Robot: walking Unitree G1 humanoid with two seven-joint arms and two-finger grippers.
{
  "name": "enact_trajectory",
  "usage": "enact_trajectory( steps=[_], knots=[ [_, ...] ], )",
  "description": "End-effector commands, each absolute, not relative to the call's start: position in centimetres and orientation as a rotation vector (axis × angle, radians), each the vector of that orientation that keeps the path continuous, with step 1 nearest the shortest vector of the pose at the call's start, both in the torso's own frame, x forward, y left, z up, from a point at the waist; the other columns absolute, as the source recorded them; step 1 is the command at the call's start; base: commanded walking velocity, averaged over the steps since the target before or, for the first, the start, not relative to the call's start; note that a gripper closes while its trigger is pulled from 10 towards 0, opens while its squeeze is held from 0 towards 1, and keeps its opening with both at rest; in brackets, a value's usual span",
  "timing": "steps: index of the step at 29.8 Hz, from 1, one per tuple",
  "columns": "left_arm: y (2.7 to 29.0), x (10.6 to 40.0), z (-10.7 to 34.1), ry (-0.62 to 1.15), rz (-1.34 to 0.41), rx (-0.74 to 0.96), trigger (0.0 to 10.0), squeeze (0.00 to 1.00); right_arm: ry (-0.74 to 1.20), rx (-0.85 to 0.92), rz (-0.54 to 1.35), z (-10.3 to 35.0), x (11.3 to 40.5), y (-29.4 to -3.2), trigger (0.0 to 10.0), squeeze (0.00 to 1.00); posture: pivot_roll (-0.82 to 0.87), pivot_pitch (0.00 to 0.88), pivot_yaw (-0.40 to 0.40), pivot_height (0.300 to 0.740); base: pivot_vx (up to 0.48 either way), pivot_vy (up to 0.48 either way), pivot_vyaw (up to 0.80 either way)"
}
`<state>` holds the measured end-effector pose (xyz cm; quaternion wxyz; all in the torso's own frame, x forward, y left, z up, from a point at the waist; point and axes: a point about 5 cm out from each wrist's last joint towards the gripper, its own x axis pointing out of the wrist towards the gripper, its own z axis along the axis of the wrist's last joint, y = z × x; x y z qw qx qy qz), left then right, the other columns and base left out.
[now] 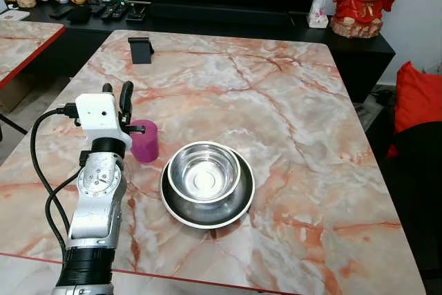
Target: Setting the table
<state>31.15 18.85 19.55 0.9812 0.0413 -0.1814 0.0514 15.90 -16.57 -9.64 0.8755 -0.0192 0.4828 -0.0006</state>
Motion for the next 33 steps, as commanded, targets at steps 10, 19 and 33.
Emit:
enact_trajectory(
  steps=[10,19,33],
  knots=[
    [19.00,31.30,19.93,-0.384,0.113,0.063,10.0,0.00,1.000,-0.015,-0.020,-9.60,15.99,-16.56,10.0,0.00,0.01,0.000,-0.022,0.740,0.000,0.000,0.39],
    [19.00,31.37,20.02,-0.382,0.117,0.061,10.0,0.00,0.999,-0.006,-0.014,-9.56,16.08,-16.54,10.0,0.00,0.01,0.001,-0.023,0.740,0.000,0.296,0.00],
    [18.97,31.57,20.16,-0.380,0.124,0.058,10.0,0.00,0.998,-0.005,-0.012,-9.55,16.14,-16.48,10.0,0.00,0.01,0.005,-0.019,0.740,0.000,0.365,0.00]
  ],
)
